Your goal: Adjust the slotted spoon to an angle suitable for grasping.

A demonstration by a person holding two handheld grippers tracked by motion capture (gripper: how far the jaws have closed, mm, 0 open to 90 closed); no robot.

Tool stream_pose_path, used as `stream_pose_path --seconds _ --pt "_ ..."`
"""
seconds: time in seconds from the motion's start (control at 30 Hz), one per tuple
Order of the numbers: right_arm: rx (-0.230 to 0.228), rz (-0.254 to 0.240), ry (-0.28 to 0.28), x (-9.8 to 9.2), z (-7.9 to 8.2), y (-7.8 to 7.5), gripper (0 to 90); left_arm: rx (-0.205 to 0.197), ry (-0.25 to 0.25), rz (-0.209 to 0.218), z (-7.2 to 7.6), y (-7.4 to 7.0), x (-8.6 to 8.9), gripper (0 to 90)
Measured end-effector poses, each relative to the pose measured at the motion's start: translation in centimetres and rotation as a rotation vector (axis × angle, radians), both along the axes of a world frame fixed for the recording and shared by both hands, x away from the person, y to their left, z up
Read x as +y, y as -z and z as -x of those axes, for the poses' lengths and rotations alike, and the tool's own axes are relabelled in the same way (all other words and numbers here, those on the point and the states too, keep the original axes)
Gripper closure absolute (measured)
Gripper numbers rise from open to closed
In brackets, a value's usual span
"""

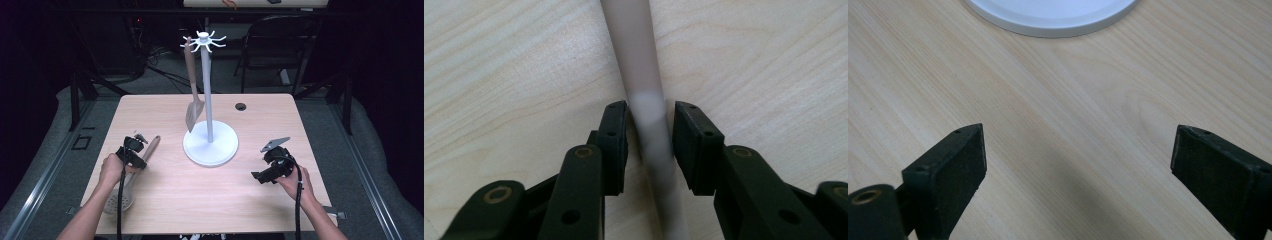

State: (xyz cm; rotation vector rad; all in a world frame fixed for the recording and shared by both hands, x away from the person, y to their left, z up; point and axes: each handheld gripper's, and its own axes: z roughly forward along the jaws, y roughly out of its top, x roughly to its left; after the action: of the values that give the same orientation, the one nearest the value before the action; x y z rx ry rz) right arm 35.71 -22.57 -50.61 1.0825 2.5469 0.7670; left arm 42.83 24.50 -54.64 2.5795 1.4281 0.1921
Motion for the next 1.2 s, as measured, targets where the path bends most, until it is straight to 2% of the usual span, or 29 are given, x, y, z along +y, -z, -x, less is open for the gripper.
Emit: stream_pose_path --seconds 0.23,0.33,0.43,0.67,0.7,0.83,1.03,1.2 --pt "-0.003 0.007 -0.002 0.0 0.0 -0.1 7.3 0.001 -0.008 0.021 0.0 0.0 0.3 71.6" --pt "-0.001 0.005 -0.001 -0.1 0.1 -0.1 7.4 0.010 -0.012 0.058 0.1 0.0 0.5 72.7" --pt "0.000 0.004 0.000 -0.2 0.1 -0.1 7.4 0.002 -0.015 0.082 0.2 -0.1 0.6 74.0" --pt "-0.005 0.004 0.001 -0.2 0.1 -0.2 7.5 -0.062 -0.038 0.155 1.1 -0.9 1.5 75.9" --pt "-0.007 0.019 0.002 -0.3 0.1 -0.3 7.5 -0.075 -0.043 0.168 1.2 -1.0 1.7 76.0" --pt "-0.008 0.003 0.002 -0.2 0.1 -0.2 7.6 -0.104 -0.065 0.221 1.9 -1.6 2.4 76.2" --pt "0.000 -0.003 0.003 -0.2 -0.1 -0.1 7.6 -0.161 -0.069 0.267 2.9 -2.4 3.1 76.2" --pt "-0.003 0.003 0.001 -0.2 0.0 -0.2 7.6 -0.202 -0.064 0.284 3.6 -3.0 3.5 76.3"
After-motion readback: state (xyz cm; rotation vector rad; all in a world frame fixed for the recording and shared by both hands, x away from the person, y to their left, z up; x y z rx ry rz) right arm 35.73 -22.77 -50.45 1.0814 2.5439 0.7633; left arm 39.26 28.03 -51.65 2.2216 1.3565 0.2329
